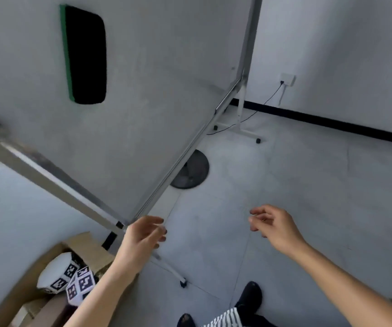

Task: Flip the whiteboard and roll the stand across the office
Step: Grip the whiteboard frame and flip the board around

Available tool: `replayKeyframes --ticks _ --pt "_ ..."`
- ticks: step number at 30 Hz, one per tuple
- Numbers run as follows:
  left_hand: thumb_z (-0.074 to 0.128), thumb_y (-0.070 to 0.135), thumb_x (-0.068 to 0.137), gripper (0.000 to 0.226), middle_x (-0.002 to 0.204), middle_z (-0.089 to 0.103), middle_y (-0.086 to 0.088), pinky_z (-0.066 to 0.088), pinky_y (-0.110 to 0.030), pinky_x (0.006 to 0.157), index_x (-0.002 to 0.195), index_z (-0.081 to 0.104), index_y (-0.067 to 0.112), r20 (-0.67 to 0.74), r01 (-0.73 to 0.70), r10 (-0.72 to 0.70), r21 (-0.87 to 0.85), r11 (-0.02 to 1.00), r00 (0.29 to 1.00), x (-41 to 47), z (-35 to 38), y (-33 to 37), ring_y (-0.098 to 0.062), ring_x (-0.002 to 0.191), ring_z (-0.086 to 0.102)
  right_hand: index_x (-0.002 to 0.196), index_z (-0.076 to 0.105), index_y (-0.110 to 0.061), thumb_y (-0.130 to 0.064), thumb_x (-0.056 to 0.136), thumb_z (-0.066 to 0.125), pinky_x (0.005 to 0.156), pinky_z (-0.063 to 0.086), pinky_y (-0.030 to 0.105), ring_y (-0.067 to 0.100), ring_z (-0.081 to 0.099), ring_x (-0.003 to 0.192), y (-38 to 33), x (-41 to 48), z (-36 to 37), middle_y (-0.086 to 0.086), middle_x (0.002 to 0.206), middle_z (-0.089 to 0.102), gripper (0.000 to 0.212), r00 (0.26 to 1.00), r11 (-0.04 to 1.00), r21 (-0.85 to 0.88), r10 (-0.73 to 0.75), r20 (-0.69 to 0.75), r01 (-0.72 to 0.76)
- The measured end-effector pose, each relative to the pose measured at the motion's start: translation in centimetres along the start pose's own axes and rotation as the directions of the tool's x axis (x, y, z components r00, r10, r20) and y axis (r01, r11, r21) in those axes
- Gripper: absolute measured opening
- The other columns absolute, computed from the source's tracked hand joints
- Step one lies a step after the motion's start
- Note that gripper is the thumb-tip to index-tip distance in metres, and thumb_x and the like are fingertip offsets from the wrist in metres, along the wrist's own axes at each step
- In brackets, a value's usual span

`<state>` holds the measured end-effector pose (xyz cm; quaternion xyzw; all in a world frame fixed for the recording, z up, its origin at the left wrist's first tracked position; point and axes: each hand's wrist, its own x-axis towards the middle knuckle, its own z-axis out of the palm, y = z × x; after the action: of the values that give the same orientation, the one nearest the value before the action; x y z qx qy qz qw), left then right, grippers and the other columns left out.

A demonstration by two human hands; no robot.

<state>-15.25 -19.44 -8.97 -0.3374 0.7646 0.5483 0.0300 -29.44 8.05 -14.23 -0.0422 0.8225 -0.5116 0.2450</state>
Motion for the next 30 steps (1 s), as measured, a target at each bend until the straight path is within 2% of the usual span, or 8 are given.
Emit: replayKeyframes --ticks 4,9,11,14,17,24,30 --pt "0.058 0.005 0.092 0.013 0.089 0.074 -0.015 0.055 -0.038 0.071 0.095 0.065 0.015 0.04 0.014 -0.012 -0.049 0.999 0.999 2.9 7.3 3.7 -0.033 0.084 0.071 0.092 0.068 -0.013 -0.009 0.086 0.069 0.06 0.049 0.023 0.02 0.074 0.073 3.2 1.4 -7.8 0.007 0.078 0.074 0.007 0.993 0.997 0.056 0.06 -0.104 -0.054" --pt "0.059 0.006 0.091 0.014 0.084 0.076 -0.011 0.056 -0.035 0.069 0.095 0.067 0.017 0.139 0.012 -0.002 -0.074 0.997 0.99 6.0 15.4 8.7 -0.027 0.079 0.073 0.092 0.068 -0.013 -0.007 0.086 0.068 0.062 0.048 0.036 0.029 0.073 0.078 6.1 3.3 -14.9 0.011 0.082 0.075 0.009 0.961 0.98 0.148 0.162 -0.224 -0.131" --pt "0.059 0.007 0.091 0.013 0.083 0.076 -0.01 0.057 -0.035 0.069 0.096 0.068 0.016 0.154 0.003 0.008 -0.07 0.998 0.988 7.5 17.4 10.4 -0.024 0.078 0.074 0.093 0.069 -0.013 -0.007 0.086 0.068 0.062 0.048 0.037 0.027 0.073 0.075 6.9 4.2 -17.0 0.009 0.082 0.076 0.009 0.949 0.973 0.178 0.188 -0.252 -0.146" --pt "0.06 0.007 0.091 0.013 0.083 0.076 -0.01 0.057 -0.034 0.069 0.096 0.068 0.015 0.162 0.016 -0.006 -0.062 0.998 0.987 10.3 19.7 12.3 -0.024 0.078 0.074 0.092 0.069 -0.013 -0.007 0.087 0.067 0.06 0.049 0.034 0.015 0.074 0.07 7.9 6.2 -20.0 0.008 0.084 0.075 0.009 0.935 0.963 0.204 0.227 -0.273 -0.174" --pt "0.06 0.008 0.091 0.012 0.083 0.076 -0.011 0.057 -0.034 0.069 0.095 0.069 0.015 0.171 0.037 -0.026 -0.06 0.998 0.985 13.8 21.6 14.0 -0.024 0.077 0.074 0.09 0.069 -0.013 -0.004 0.086 0.067 0.06 0.048 0.034 0.014 0.074 0.067 8.6 9.2 -22.5 0.011 0.083 0.075 0.01 0.913 0.951 0.242 0.265 -0.311 -0.194" --pt "0.059 0.003 0.091 0.01 0.084 0.074 -0.016 0.054 -0.035 0.065 0.094 0.066 0.009 0.181 0.046 -0.03 -0.082 0.996 0.983 26.1 27.5 21.5 -0.032 0.08 0.071 0.092 0.069 -0.01 -0.002 0.086 0.067 0.061 0.05 0.035 0.025 0.074 0.074 6.7 19.2 -31.1 0.014 0.086 0.075 0.01 0.837 0.917 0.347 0.34 -0.429 -0.195" --pt "0.061 0.001 0.089 0.012 0.072 0.076 -0.009 0.051 -0.034 0.063 0.091 0.068 0.011 0.225 -0.042 0.059 -0.079 0.996 0.973 36.9 32.5 32.1 -0.026 0.069 0.068 0.094 0.069 -0.011 -0.005 0.086 0.068 0.062 0.053 0.035 0.021 0.075 0.074 2.4 27.2 -39.1 0.009 0.086 0.076 0.01 0.803 0.919 0.372 0.319 -0.503 -0.131"
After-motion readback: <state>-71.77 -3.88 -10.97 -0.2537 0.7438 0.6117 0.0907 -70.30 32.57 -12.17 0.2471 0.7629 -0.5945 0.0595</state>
